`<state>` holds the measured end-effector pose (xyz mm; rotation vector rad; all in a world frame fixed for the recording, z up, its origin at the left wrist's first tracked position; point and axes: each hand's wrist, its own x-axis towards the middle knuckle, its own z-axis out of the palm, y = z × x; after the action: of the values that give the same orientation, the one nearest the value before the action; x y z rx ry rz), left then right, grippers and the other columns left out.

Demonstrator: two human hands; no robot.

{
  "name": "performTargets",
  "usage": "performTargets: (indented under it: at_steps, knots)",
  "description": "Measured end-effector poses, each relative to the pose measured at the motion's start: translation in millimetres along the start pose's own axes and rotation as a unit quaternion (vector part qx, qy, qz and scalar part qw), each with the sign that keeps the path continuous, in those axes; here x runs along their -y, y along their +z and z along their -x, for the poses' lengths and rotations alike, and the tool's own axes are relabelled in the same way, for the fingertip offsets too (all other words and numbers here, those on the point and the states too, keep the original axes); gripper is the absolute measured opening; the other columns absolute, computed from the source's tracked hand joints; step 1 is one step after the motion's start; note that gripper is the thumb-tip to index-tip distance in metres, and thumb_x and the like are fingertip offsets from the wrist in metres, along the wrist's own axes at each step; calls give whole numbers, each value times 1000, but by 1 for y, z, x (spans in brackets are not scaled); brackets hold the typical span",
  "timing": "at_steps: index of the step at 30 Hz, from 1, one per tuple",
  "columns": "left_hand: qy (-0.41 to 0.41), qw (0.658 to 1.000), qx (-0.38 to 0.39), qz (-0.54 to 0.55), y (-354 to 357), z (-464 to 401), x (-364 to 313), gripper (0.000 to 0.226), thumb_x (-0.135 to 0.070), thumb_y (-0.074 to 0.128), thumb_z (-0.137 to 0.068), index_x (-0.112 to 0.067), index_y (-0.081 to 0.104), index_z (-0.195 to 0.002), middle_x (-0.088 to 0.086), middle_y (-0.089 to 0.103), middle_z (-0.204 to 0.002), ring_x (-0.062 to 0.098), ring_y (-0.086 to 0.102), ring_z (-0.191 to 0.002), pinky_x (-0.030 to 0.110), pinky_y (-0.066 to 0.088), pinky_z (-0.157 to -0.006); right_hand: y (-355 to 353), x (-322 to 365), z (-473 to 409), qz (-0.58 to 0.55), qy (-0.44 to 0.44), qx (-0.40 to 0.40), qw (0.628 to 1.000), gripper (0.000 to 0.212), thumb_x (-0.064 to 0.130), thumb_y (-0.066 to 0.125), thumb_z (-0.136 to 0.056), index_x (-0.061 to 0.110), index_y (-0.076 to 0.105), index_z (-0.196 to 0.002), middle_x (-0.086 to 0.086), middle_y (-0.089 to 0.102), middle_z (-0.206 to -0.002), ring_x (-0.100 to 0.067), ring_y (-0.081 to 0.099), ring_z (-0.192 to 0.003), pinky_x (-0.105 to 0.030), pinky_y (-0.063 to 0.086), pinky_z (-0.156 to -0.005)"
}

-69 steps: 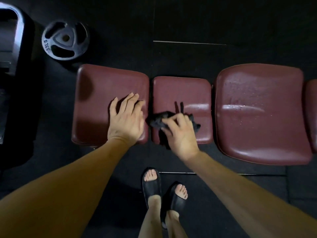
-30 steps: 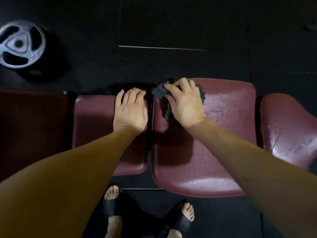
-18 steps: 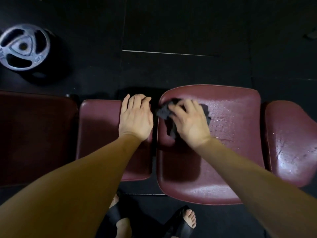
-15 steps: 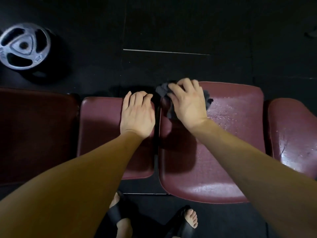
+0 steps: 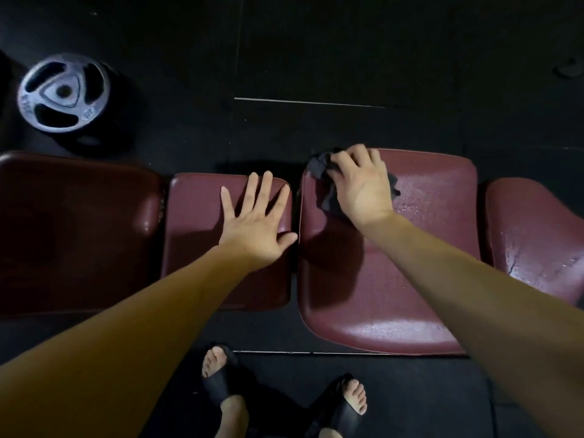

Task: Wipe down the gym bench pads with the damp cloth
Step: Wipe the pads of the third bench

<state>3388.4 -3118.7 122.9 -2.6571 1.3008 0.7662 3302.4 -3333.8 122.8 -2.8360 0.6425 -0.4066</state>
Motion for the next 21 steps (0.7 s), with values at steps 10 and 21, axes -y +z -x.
performTargets:
  at_steps: [10,21]
  knots:
    - [-20,987,157,18,-14,-10,-3,113,-70,48,-91,-34,-44,-144,1,-69,-134,28,-63,-126,75,-28,-103,-11,-1,78,-40,2,58,997,19,19,67,-90,14,67,-108,-14,55,-106,-39,52,-92,-52,48,-76]
    - [-32,984,174,8,-16,-8,-8,110,-69,47,-89,-36,-44,-143,3,-68,-136,29,-64,-125,73,-33,-100,-20,15,99,-59,2,66,996,21,24,58,-91,12,67,-107,-14,54,-102,-38,52,-88,-51,47,-74]
